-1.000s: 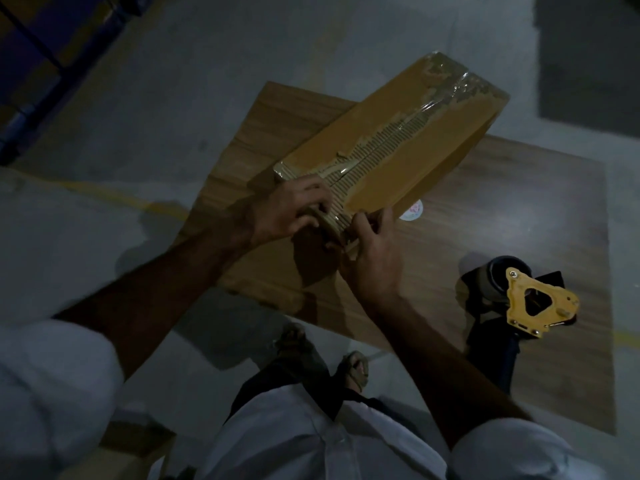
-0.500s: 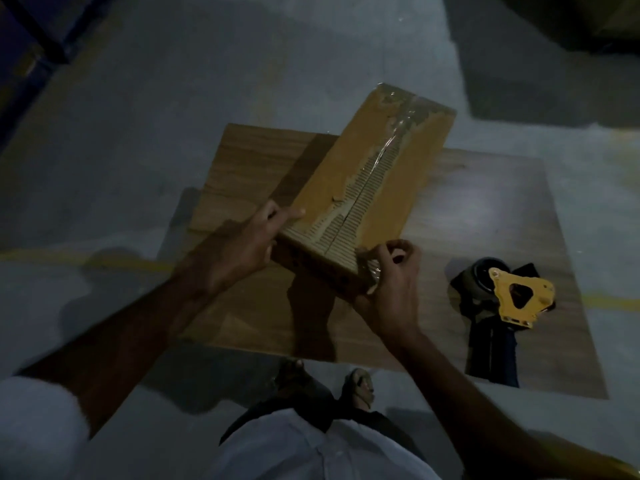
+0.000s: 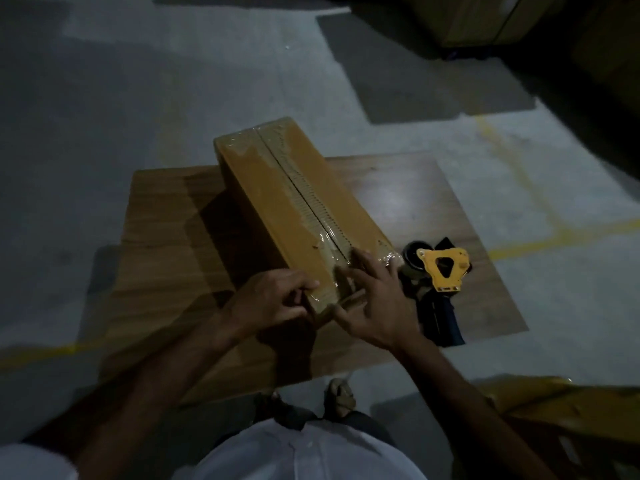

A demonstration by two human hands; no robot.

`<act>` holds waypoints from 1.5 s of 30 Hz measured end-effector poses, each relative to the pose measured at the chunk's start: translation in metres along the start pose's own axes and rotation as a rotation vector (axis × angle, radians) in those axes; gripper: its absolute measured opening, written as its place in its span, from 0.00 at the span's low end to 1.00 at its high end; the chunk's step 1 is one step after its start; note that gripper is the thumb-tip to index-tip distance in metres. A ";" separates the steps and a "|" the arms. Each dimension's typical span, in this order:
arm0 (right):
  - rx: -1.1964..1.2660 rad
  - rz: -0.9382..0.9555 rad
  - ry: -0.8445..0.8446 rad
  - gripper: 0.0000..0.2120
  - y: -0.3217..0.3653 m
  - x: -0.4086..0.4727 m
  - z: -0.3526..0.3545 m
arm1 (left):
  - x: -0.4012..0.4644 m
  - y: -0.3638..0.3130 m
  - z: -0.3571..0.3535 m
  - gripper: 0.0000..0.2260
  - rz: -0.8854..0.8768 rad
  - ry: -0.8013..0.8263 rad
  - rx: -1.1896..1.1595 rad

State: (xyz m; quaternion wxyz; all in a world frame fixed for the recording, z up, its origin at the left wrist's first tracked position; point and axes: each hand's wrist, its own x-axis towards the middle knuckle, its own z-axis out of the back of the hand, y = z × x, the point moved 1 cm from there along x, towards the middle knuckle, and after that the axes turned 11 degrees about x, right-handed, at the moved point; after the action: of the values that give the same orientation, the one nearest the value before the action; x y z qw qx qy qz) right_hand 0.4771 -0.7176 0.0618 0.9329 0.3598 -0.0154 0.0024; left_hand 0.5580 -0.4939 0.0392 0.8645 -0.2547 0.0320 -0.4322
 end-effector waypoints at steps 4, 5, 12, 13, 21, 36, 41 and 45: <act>-0.016 0.111 -0.061 0.39 -0.021 -0.008 -0.005 | 0.011 -0.007 -0.001 0.23 -0.066 -0.047 0.055; -0.032 0.110 -0.079 0.38 -0.023 -0.007 -0.006 | 0.012 -0.008 -0.002 0.23 -0.090 -0.066 0.081; -0.117 0.011 -0.027 0.33 -0.017 -0.006 -0.004 | 0.010 0.001 -0.001 0.19 -0.142 -0.019 0.102; -0.070 -0.037 -0.040 0.33 -0.010 -0.007 -0.004 | 0.013 0.007 0.006 0.17 -0.141 0.003 0.110; -0.056 -0.338 -0.108 0.41 0.026 0.009 -0.033 | 0.065 0.055 0.046 0.44 0.027 0.281 0.574; -0.396 0.031 0.264 0.46 -0.040 0.088 0.060 | 0.035 0.024 0.000 0.32 -0.001 0.090 0.425; -0.308 0.049 0.145 0.60 0.005 0.079 -0.014 | 0.062 0.079 0.047 0.33 0.275 0.056 0.386; -0.356 0.032 0.187 0.52 0.018 0.086 -0.057 | 0.078 0.127 0.067 0.44 0.388 0.225 0.405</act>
State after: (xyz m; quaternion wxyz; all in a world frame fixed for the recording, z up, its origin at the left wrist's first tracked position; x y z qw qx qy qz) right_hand 0.5640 -0.6669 0.0341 0.9790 0.1871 0.0653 0.0479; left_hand 0.7178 -0.4624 0.0501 0.9552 -0.0168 0.0888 -0.2819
